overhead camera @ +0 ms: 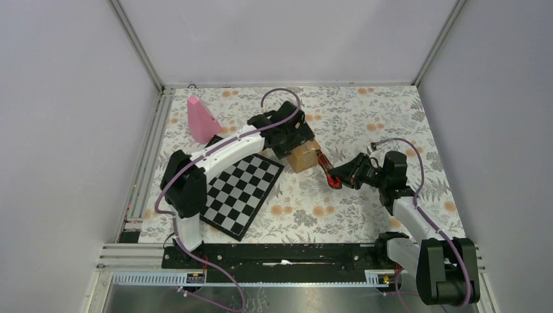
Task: Unpack the express box
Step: Cut the express box at the center of the board.
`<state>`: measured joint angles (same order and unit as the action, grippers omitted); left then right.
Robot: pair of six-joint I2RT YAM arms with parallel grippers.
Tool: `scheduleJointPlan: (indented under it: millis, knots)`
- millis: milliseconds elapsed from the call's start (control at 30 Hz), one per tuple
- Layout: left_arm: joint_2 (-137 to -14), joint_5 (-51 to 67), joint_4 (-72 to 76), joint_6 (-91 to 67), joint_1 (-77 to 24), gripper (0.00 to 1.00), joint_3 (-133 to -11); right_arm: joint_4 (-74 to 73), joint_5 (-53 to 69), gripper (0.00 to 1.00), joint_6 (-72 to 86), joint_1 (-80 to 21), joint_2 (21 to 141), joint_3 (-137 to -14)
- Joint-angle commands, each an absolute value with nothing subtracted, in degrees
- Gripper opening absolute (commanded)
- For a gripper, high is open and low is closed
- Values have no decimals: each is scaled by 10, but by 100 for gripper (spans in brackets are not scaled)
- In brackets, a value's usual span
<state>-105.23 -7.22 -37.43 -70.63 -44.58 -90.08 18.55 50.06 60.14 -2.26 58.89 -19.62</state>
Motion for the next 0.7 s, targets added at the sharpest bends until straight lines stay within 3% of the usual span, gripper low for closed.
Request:
scheduleJointPlan:
  millis: [0,267,667]
  knots:
    - [-1094,-146,-450,-654,-447,99,-1006,197,507,0,589,-32,597,-207]
    - [-1145,-202,-519,-623,-447,99,-1082,210,511,0,591,-33,606,-208]
    - [-1157,-228,-522,-623,-418,99,-1088,212,512,0,589,-34,607,-205]
